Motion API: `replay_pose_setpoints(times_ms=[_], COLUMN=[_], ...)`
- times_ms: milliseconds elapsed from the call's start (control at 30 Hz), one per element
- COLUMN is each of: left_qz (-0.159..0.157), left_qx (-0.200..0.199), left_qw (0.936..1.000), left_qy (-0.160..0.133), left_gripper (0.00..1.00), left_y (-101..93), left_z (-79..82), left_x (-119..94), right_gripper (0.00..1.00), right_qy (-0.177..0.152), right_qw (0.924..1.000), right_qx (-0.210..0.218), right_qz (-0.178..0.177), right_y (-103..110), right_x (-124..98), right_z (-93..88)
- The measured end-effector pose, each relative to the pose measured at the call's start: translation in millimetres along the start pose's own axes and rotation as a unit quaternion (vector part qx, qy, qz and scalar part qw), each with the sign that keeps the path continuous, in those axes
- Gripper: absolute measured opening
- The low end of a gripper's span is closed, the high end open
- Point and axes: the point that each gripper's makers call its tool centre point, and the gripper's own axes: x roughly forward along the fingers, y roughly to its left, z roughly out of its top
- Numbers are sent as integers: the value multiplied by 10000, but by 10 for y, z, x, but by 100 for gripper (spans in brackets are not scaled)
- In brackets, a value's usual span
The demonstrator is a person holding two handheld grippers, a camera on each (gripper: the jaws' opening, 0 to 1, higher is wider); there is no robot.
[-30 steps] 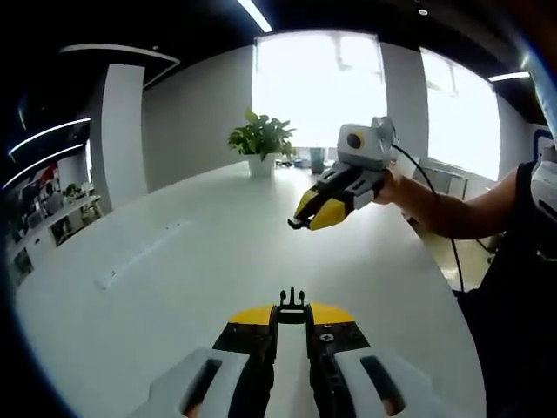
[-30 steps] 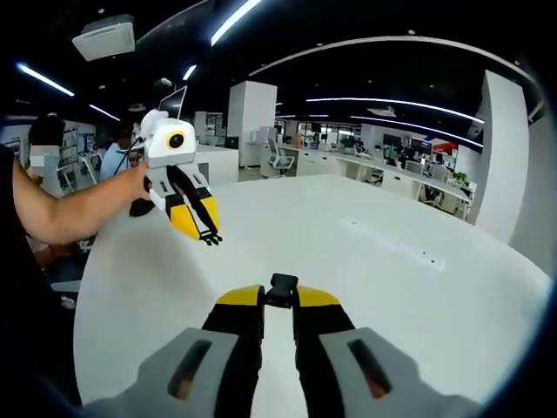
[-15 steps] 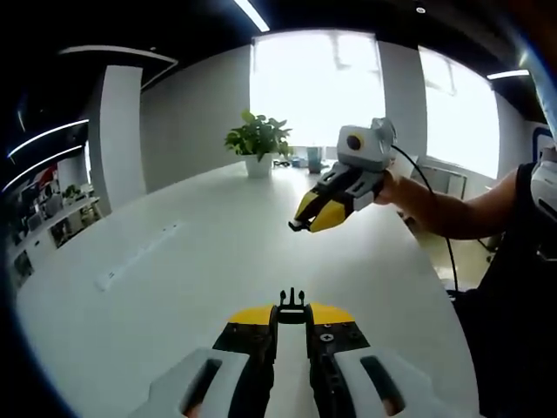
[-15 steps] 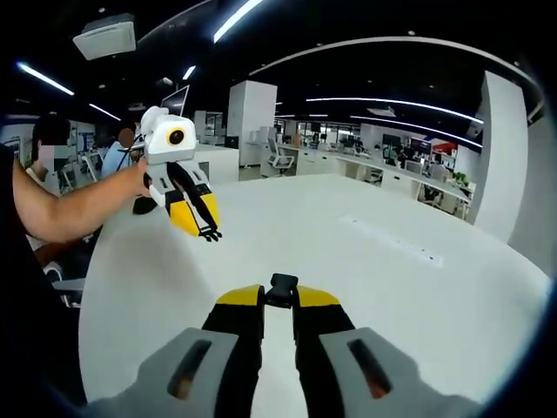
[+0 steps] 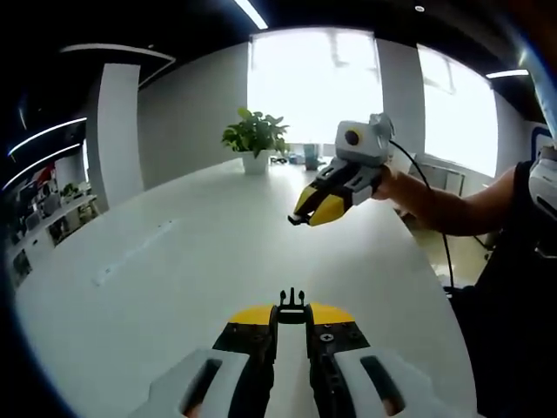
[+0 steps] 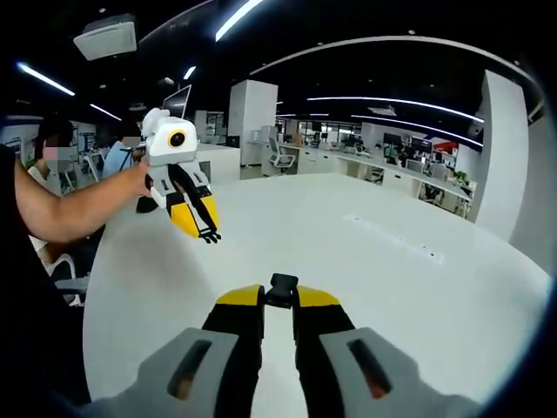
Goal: Snap the two parts of the plastic buckle together until the buckle closes and remains connected.
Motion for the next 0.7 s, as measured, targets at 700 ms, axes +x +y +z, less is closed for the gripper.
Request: replay_pose_setpoints(times_ms=[700], left_qz=[-74], left_qx=[-43], left_qw=[10000], left_qy=[10], left_gripper=[11], left_y=[37], left_z=[-109], left_x=[18], right_gripper=[11], right_qy=[80], right_qw=[9999], right_qx=[-8], right_qz=[125], right_y=[33], right_x=[83], right_z=[-139])
